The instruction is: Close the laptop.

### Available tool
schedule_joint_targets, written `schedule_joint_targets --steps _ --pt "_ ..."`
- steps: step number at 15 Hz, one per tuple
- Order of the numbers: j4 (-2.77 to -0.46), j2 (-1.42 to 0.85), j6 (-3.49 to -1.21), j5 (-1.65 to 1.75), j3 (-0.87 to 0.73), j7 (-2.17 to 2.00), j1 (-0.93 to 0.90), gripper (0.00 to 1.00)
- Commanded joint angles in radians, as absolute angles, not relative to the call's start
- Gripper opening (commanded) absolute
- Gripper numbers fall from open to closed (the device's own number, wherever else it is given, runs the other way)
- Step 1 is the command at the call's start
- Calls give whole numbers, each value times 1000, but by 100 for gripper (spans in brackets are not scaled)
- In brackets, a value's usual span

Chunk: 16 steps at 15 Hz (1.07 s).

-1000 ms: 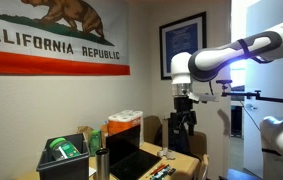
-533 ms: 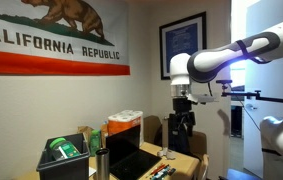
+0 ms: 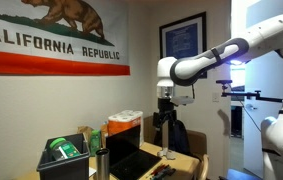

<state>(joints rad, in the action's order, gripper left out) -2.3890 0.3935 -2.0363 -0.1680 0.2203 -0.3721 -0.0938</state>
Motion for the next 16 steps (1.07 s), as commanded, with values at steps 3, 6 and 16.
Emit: schedule_joint_targets --steps 3,6,16 --pt "-2147 110 -2101 -64 142 -255 -49 100" --pt "-2010 -26 -2108 -42 96 -186 -42 100" --pt "-1581 -367 -2082 -25 50 -94 -59 100"
